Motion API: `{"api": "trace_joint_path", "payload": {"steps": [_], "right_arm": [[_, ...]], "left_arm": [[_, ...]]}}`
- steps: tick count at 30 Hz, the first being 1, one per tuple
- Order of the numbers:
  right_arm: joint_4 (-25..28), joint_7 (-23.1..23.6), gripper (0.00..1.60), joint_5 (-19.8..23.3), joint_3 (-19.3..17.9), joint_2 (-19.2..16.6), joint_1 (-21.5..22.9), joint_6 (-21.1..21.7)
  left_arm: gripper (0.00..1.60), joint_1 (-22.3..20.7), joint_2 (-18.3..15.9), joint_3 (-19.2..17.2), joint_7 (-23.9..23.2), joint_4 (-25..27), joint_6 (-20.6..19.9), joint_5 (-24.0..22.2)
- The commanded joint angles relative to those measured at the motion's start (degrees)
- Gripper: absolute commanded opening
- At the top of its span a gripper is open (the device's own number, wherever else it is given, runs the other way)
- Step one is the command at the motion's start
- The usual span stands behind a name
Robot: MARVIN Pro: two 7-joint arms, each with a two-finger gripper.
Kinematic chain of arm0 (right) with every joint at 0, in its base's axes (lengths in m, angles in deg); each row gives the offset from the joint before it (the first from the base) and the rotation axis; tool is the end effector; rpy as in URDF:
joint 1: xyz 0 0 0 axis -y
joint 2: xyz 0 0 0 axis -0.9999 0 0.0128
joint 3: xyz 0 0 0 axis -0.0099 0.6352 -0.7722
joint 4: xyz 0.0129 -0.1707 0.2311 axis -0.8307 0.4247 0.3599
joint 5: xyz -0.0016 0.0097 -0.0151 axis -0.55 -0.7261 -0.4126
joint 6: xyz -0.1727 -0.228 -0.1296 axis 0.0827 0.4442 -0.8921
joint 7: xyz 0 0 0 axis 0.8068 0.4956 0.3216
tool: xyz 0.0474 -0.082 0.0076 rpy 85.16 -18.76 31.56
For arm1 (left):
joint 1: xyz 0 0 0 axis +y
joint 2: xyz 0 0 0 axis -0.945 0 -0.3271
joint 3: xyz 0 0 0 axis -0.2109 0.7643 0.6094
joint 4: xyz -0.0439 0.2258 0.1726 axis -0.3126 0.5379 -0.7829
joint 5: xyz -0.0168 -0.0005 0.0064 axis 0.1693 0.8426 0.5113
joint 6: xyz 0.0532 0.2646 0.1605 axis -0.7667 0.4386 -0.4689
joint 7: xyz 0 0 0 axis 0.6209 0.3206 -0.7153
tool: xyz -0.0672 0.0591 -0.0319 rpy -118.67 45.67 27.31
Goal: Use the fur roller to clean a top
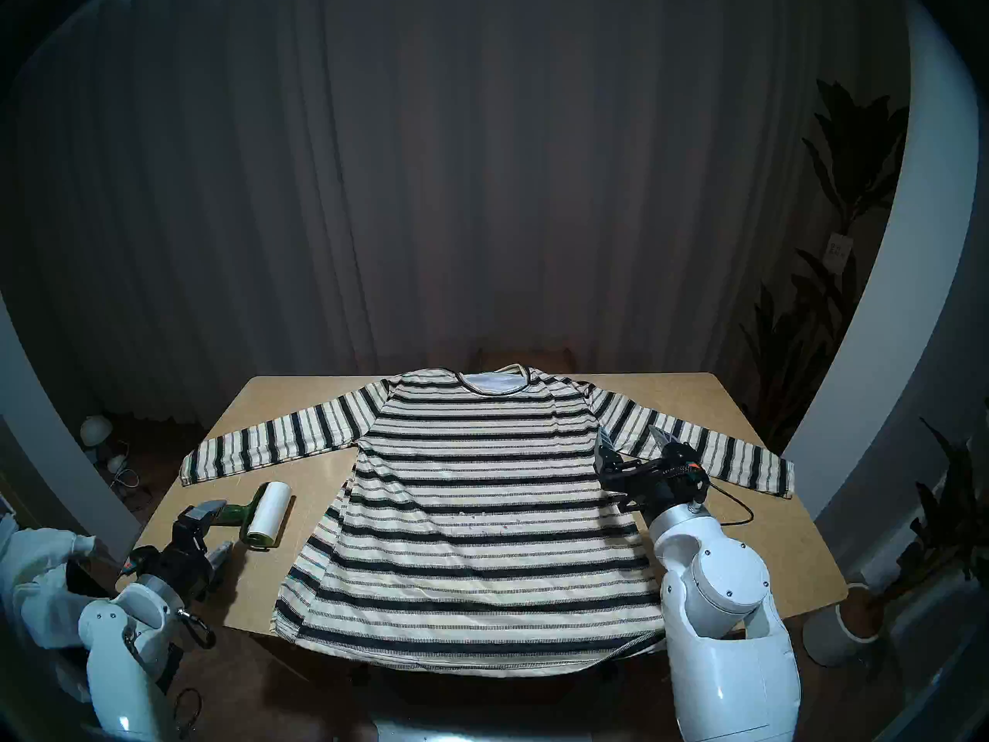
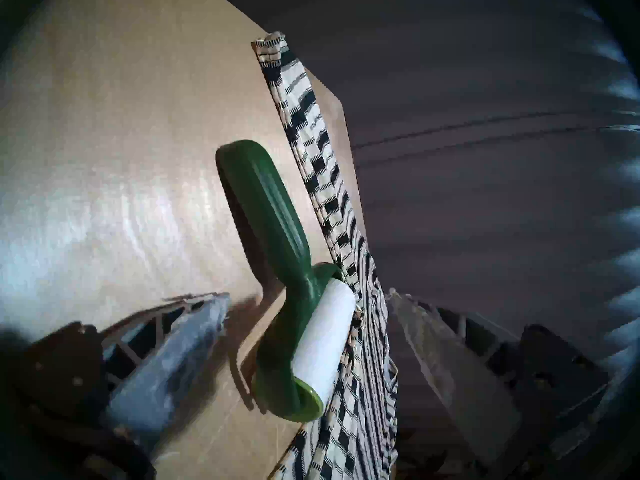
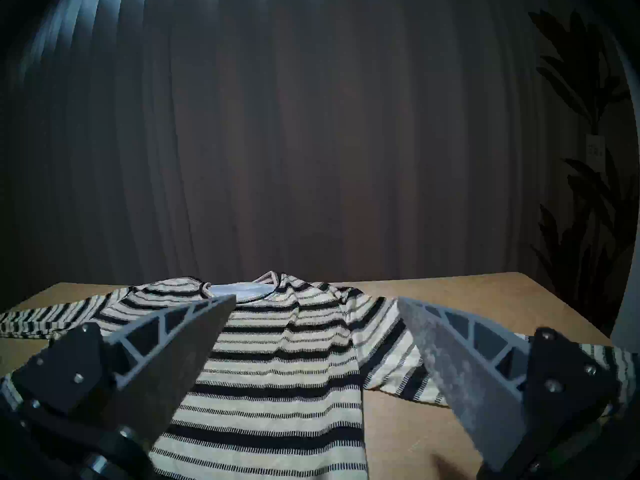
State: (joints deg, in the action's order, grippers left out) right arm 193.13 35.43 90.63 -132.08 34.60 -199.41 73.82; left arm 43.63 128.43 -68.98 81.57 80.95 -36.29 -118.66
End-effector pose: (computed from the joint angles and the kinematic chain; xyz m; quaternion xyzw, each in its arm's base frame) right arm 0.3252 -0.0559 -0.2861 -0.7179 0.0012 -0.6935 0.0614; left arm 0.2387 0.1954 -0.3463 0.6467 0.5077 0.4421 0.3585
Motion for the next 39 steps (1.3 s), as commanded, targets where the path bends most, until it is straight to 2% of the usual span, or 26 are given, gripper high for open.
{"api": "trace_joint_path", "payload": {"steps": [1,4,10,13,23,27,34,39], "right_arm": [[2.8,-0.3,1.6,0.4,-0.2,0.3,0.5,0.3],[2.1,-1.1,1.6,-1.2,-0.3,0.0,0.6,-1.9],[1.8,-1.6,1.6,-1.5,-0.9,0.0,1.1,-2.6],[1.8,-2.5,1.6,-2.8,-0.8,0.1,1.1,-3.3],[2.4,-4.2,1.6,-3.1,-1.0,1.3,0.8,-3.3],[2.2,-4.9,1.6,-4.6,-0.5,1.2,0.9,-4.2],[2.4,-5.6,1.6,-4.7,0.1,1.7,1.0,-4.1],[2.0,-5.7,1.6,-4.6,0.9,1.9,1.6,-3.8]], "left_arm": [[1.6,-2.5,-1.0,0.4,2.9,0.2,0.4,0.3],[1.6,-3.6,-1.3,0.7,5.4,-1.0,0.2,-0.2],[1.6,-4.4,-2.1,2.0,6.6,-2.5,-0.3,0.3],[1.6,-5.5,-1.4,2.9,7.6,-2.8,0.4,0.2],[1.6,-6.7,0.4,4.2,12.6,-3.3,2.4,0.6],[1.6,-7.4,0.7,4.3,12.6,-4.5,3.4,0.7],[1.6,-7.8,1.7,5.0,12.6,-6.2,5.0,0.9],[1.6,-9.1,1.7,7.0,11.6,-9.0,5.5,1.3]]}}
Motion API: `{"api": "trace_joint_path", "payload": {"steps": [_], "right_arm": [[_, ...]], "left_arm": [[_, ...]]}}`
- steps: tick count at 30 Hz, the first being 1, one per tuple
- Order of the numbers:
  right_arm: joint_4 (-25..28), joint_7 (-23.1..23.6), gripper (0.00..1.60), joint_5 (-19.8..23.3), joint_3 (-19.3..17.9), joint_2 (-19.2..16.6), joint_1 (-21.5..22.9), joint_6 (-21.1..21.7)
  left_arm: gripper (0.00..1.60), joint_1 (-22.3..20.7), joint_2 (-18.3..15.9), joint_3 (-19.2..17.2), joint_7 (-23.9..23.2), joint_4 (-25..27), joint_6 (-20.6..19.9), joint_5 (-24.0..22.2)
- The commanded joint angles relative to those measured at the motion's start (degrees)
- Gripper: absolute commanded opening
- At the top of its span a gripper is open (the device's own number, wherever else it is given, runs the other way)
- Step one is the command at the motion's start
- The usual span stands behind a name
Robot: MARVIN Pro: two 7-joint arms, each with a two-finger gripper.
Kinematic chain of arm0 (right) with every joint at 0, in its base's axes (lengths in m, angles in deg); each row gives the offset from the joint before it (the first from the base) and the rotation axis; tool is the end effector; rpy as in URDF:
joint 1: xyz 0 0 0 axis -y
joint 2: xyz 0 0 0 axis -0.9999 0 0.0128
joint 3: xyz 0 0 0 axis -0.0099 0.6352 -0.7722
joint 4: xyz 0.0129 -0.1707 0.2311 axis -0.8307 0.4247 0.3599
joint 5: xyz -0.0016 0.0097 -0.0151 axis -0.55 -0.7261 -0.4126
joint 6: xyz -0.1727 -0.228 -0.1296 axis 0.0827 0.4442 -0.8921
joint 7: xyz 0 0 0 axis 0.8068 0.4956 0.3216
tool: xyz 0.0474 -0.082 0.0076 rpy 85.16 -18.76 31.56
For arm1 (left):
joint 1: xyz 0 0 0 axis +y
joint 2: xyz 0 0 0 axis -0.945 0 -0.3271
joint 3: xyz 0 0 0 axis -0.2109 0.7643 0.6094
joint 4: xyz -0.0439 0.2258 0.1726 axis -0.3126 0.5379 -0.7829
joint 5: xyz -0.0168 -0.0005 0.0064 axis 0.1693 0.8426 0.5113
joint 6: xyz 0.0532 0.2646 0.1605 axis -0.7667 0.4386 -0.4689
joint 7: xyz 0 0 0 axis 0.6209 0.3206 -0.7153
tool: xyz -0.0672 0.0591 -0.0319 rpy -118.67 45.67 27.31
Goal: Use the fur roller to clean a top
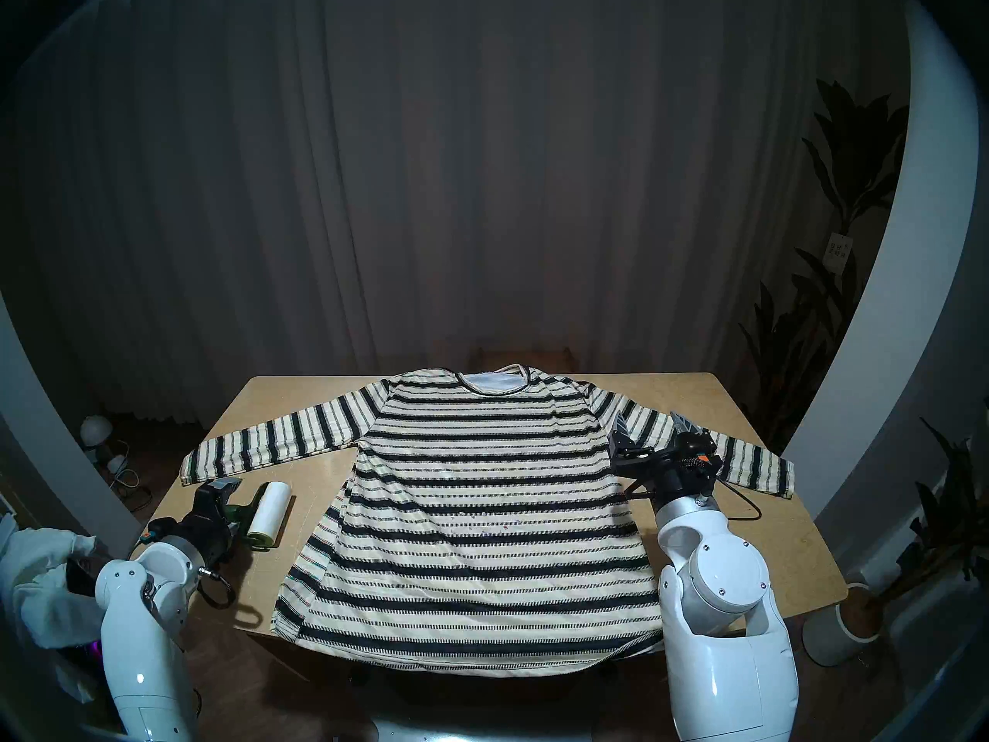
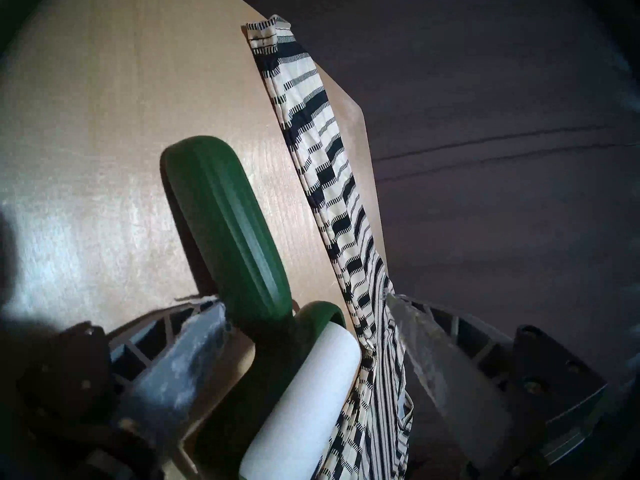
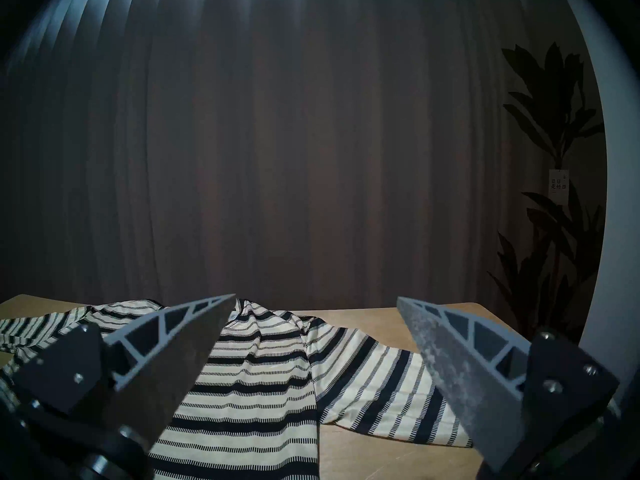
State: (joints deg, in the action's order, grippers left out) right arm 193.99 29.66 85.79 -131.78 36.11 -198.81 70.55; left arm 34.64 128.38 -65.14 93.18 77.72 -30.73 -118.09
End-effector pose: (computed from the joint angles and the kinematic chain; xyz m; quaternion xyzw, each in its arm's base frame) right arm 0.3283 -0.0592 -0.2745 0.6949 -0.0157 0.7189 0.0000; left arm 0.2920 0.1861 -0.3467 0.6397 0.5491 0.4291 0.3243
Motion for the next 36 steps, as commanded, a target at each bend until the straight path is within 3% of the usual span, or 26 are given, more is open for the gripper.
{"api": "trace_joint_path", "payload": {"steps": [1,15,28,29,32,34,35,36], "right_arm": [[1.3,0.0,1.6,0.2,0.8,0.4,1.1,-0.5],[3.0,-0.9,1.6,-1.0,2.1,0.3,0.4,-1.2],[3.0,-1.0,1.6,-1.3,2.4,0.1,-0.2,-1.3],[3.0,-1.0,1.6,-1.2,2.4,0.1,-0.2,-1.3],[3.0,-1.0,1.6,-1.2,2.3,0.2,-0.4,-1.3],[2.9,-1.0,1.6,-1.1,2.1,0.2,-0.5,-1.3],[2.9,-0.9,1.6,-1.1,2.0,0.2,-0.6,-1.4],[2.9,-0.9,1.6,-1.1,2.0,0.2,-0.7,-1.4]], "left_arm": [[1.6,-0.2,1.7,3.5,-0.3,-6.1,0.0,0.9],[1.6,-1.5,2.4,4.3,-2.1,-9.2,2.5,1.2],[1.6,0.4,2.2,3.3,-3.9,-8.1,2.3,1.3],[1.27,0.5,2.2,3.3,-4.0,-8.0,2.3,1.3],[1.02,0.7,2.2,3.3,-4.2,-7.8,2.3,1.5],[0.94,0.7,2.2,3.3,-4.3,-7.8,2.4,1.6],[0.79,0.7,2.2,3.3,-4.4,-7.8,2.4,1.7],[0.77,0.7,2.1,3.3,-4.5,-7.8,2.5,1.7]]}}
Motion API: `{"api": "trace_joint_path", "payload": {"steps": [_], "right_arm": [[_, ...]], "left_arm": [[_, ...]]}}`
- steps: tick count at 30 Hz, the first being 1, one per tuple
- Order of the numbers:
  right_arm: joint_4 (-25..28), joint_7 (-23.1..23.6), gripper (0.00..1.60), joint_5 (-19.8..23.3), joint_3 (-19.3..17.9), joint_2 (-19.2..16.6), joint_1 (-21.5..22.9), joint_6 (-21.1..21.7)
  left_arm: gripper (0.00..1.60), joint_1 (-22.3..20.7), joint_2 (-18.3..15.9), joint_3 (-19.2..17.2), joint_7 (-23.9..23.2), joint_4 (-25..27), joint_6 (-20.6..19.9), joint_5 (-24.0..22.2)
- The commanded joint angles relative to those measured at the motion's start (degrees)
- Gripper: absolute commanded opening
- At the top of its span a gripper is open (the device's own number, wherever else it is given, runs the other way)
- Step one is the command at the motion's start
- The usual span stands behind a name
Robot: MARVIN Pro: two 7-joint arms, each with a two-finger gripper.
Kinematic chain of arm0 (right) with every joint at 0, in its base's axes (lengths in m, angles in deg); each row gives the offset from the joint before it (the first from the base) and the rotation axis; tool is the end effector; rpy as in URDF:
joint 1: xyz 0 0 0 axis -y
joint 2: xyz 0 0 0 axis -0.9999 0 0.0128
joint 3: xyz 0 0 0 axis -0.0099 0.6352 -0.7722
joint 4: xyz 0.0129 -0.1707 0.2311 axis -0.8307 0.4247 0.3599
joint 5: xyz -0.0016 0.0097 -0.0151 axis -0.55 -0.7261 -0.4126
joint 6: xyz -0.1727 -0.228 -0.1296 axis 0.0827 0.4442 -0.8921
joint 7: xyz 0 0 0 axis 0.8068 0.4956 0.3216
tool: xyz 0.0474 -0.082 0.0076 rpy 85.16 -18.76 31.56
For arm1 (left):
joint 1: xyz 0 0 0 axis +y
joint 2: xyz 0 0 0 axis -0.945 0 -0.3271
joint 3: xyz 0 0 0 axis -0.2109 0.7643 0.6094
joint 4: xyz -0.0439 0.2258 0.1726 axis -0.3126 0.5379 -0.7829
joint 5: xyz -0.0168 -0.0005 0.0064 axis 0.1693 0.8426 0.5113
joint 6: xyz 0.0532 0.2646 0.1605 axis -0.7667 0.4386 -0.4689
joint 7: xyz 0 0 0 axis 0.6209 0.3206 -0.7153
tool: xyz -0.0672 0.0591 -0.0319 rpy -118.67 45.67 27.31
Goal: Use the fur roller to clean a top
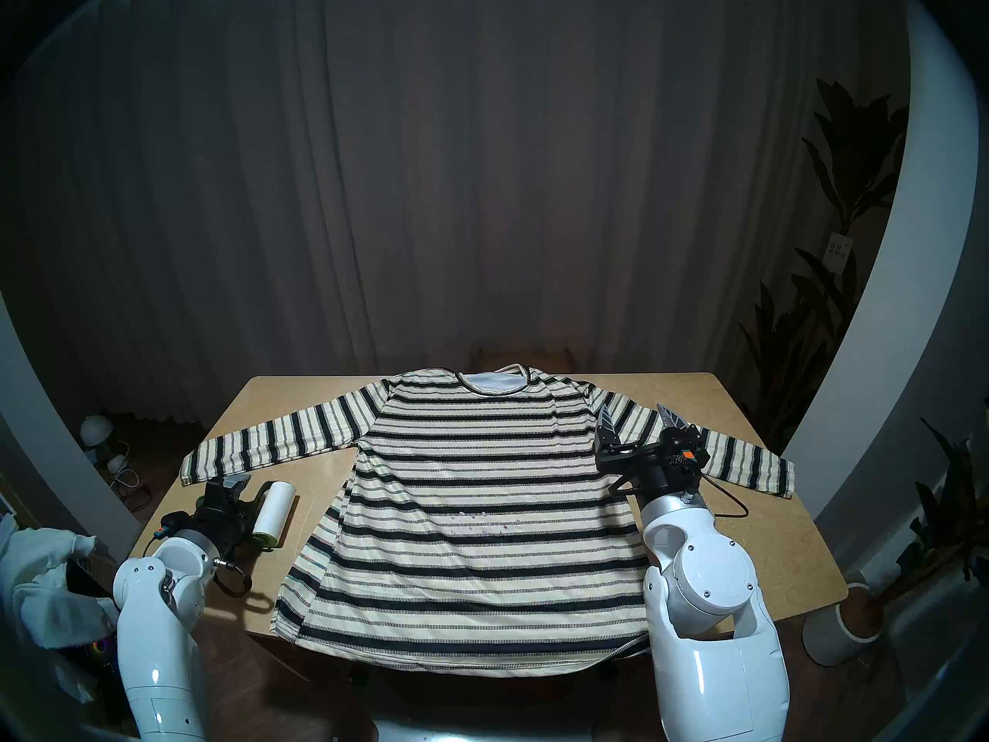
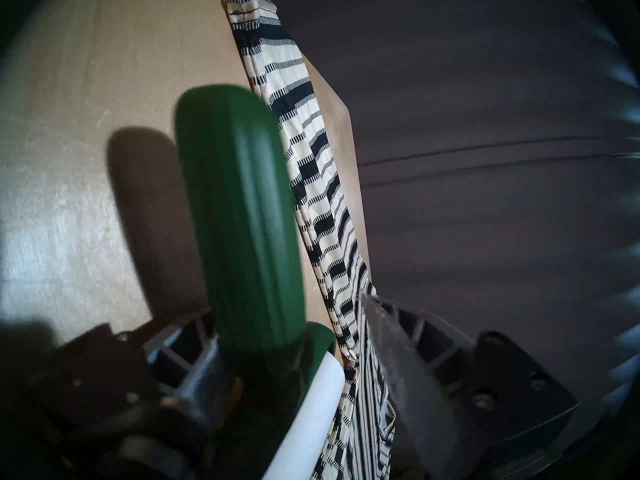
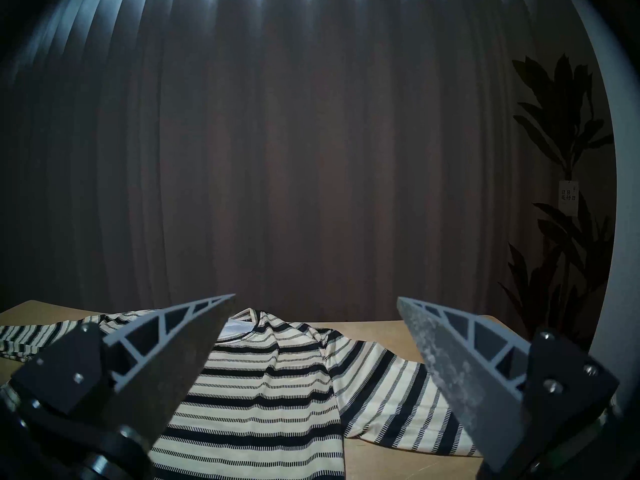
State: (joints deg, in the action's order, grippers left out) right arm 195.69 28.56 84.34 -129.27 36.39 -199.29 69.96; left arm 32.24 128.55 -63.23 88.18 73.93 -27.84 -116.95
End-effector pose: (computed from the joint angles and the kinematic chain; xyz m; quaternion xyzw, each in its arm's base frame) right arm 0.3272 -0.0417 -0.2662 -0.6856 0.0051 -0.7280 0.0048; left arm 0.3095 0.1777 -0.3545 0.6184 0.5451 0.4472 0.3471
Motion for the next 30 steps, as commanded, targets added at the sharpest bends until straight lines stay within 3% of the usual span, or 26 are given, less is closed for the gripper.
{"api": "trace_joint_path", "payload": {"steps": [1,2,6,7,18,30], "right_arm": [[1.2,0.2,1.6,0.4,-0.5,0.0,-0.3,-0.8],[1.3,0.2,1.6,0.4,-0.6,0.0,-0.3,-0.8],[1.4,0.3,1.6,0.4,-0.7,0.1,-0.5,-0.9],[1.5,0.3,1.6,0.5,-0.7,0.1,-0.5,-0.9],[0.6,1.0,1.6,1.7,-1.7,-0.1,-0.1,-1.0],[-1.8,1.9,1.6,2.8,-2.2,-0.1,1.3,-1.1]], "left_arm": [[0.76,3.1,1.9,1.3,0.4,-4.1,-0.4,0.7],[0.77,3.1,1.9,1.3,0.2,-4.1,-0.4,0.7],[0.29,2.9,2.0,1.5,-0.5,-3.9,-0.4,0.8],[0.0,3.0,2.0,1.5,-0.4,-3.7,-0.5,0.9],[0.0,3.6,3.1,0.7,-3.1,2.3,-0.1,0.3],[0.0,2.7,4.4,-0.9,-1.3,11.7,0.4,-2.0]]}}
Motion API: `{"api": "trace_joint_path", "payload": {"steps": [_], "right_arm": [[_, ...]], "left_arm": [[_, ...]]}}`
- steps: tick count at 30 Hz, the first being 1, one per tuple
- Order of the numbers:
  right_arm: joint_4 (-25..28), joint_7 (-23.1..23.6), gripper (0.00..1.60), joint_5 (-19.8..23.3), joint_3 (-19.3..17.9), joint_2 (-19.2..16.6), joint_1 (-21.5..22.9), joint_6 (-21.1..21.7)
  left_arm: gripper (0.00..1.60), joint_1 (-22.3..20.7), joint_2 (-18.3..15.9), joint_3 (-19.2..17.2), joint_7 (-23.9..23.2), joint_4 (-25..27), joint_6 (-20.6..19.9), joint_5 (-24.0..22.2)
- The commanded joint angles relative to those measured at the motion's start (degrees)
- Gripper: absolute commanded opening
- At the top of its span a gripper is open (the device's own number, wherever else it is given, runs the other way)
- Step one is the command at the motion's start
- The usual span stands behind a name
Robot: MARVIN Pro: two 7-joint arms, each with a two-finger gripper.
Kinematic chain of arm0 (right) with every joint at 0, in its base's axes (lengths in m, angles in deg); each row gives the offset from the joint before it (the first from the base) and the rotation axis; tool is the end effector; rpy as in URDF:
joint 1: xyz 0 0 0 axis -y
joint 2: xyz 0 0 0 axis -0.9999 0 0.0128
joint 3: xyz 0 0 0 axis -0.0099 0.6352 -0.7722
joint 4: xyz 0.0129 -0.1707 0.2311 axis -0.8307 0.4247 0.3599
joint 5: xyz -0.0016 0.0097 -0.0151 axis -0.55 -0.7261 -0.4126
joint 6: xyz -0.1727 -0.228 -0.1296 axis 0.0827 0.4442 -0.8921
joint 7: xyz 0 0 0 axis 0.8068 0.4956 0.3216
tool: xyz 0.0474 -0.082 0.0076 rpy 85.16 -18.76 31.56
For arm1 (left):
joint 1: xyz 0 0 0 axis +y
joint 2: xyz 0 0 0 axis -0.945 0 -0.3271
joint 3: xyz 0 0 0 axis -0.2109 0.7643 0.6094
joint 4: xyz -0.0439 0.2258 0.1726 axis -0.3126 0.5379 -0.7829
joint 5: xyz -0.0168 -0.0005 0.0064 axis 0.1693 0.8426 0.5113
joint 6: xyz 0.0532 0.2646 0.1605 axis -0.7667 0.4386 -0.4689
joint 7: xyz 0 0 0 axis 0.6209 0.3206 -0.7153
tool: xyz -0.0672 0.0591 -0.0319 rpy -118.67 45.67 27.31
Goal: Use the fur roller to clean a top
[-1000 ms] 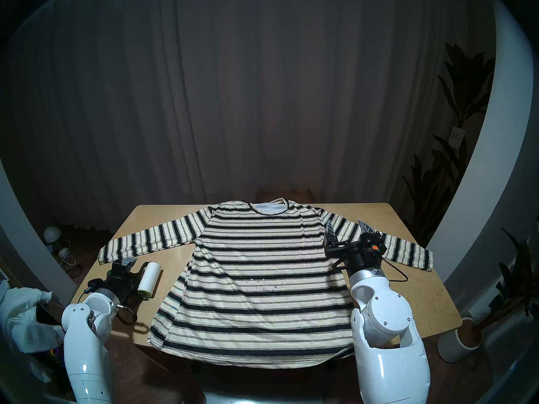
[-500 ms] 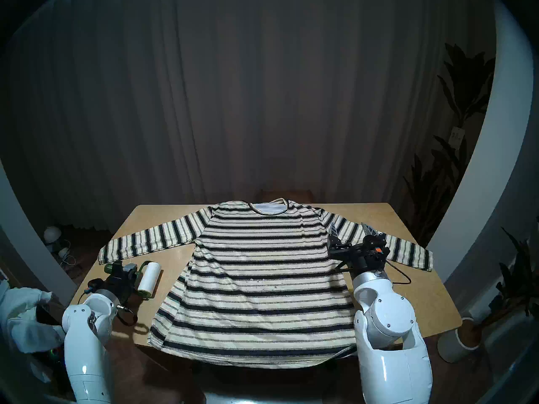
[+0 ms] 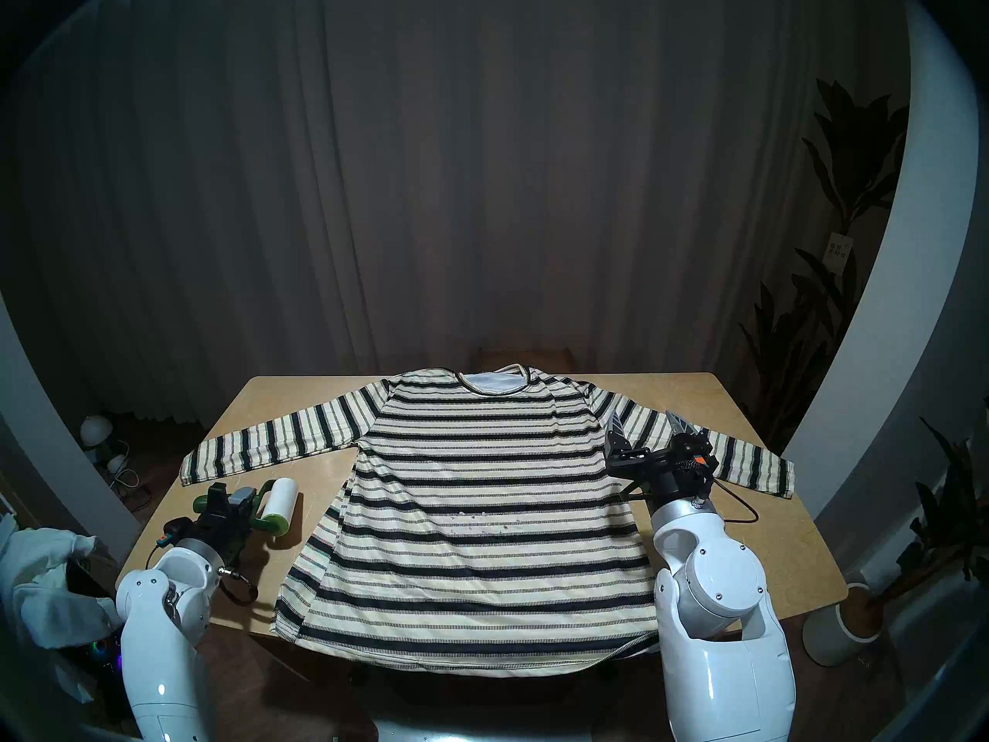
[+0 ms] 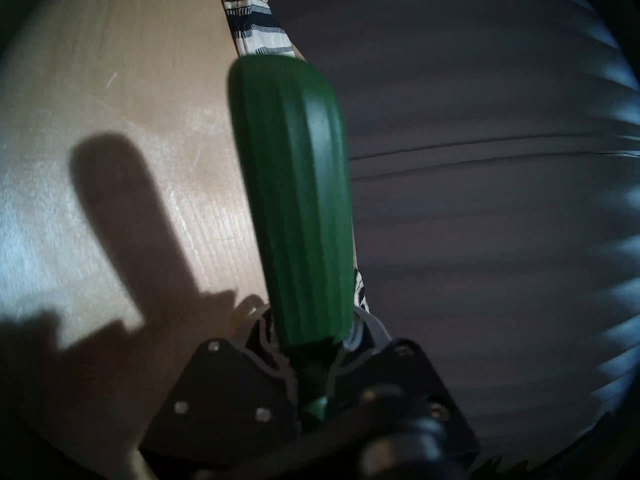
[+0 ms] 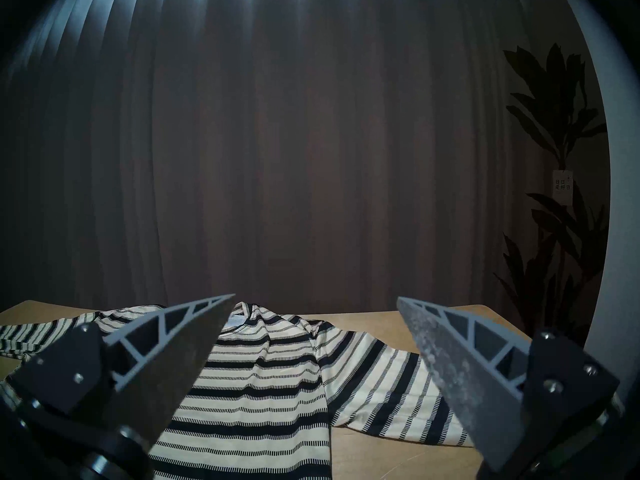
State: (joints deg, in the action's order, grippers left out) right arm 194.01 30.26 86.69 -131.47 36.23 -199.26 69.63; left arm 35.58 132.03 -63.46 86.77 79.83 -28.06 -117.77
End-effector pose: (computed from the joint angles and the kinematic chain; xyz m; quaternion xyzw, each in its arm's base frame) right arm 0.3262 -0.0557 -0.2756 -0.6913 0.0166 -0.7223 0.0114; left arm 0.2949 0.1611 -0.3390 0.6008 0.5387 0.4602 0.3704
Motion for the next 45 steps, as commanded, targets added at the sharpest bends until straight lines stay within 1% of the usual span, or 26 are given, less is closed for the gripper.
{"api": "trace_joint_path", "payload": {"steps": [1,5,7,13,14,15,17,22,24,26,28,30,31,34,39,44,45], "right_arm": [[-0.2,0.2,1.6,0.7,-0.1,0.2,1.3,-0.7],[-1.1,0.4,1.6,1.0,-0.6,0.0,1.7,-1.0],[-1.8,0.5,1.6,0.8,-1.1,-0.4,2.0,-1.2],[-4.0,2.7,1.6,1.1,-3.1,-3.2,3.5,-0.6],[-4.9,3.9,1.6,1.1,-3.7,-4.6,3.7,-0.7],[-5.3,4.7,1.6,1.3,-4.1,-5.3,3.5,-0.3],[-6.1,6.0,1.6,1.3,-4.6,-6.4,3.2,-0.3],[-7.4,11.1,1.6,2.3,-5.7,-9.5,1.5,-0.6],[-7.8,13.1,1.6,2.9,-6.5,-10.5,1.0,-0.8],[-8.3,14.2,1.6,2.9,-7.3,-11.1,0.7,-1.6],[-9.3,14.9,1.6,3.2,-8.1,-11.2,0.7,-1.9],[-10.1,14.9,1.6,3.4,-8.6,-10.8,0.8,-2.1],[-10.4,14.6,1.6,3.2,-8.7,-10.5,0.8,-2.7],[-11.4,13.4,1.6,2.3,-8.8,-9.5,0.7,-4.2],[-13.3,13.3,1.6,2.3,-8.6,-9.1,1.1,-5.7],[-14.9,11.1,1.6,0.6,-8.0,-7.9,1.8,-8.4],[-15.2,10.4,1.6,0.2,-7.9,-7.5,1.9,-9.1]], "left_arm": [[0.0,-0.6,1.1,-0.8,0.3,6.4,0.6,-1.3],[0.0,-0.7,1.3,-0.4,-0.6,8.1,0.1,-1.8],[0.0,-1.0,1.3,0.8,-0.6,8.8,-0.4,-1.3],[0.0,-2.6,2.0,6.6,-0.9,9.1,-1.0,0.4],[0.0,-2.8,2.2,8.6,-1.0,9.3,-0.8,0.8],[0.0,-2.8,2.3,9.5,-1.0,9.6,-0.9,1.8],[0.0,-2.7,2.3,11.2,-1.0,9.9,-0.4,2.0],[0.0,-2.2,2.4,14.6,-1.0,11.7,1.1,5.6],[0.0,-1.5,2.6,16.0,-1.2,12.7,2.6,7.2],[0.0,-0.6,2.9,17.7,-1.6,13.6,4.0,9.6],[0.0,0.6,2.9,19.9,-1.8,14.6,6.0,12.3],[0.0,2.0,3.0,22.2,-2.0,15.3,8.3,13.3],[0.0,2.7,2.8,23.6,-1.8,15.7,9.4,14.7],[0.0,4.6,2.3,27.1,-1.9,16.1,12.3,16.3],[0.0,6.8,0.4,32.9,-1.6,16.1,18.0,19.4],[0.0,6.9,-2.1,37.2,-1.9,15.5,22.0,20.7],[0.0,6.6,-3.0,39.0,-1.6,15.3,23.6,21.0]]}}
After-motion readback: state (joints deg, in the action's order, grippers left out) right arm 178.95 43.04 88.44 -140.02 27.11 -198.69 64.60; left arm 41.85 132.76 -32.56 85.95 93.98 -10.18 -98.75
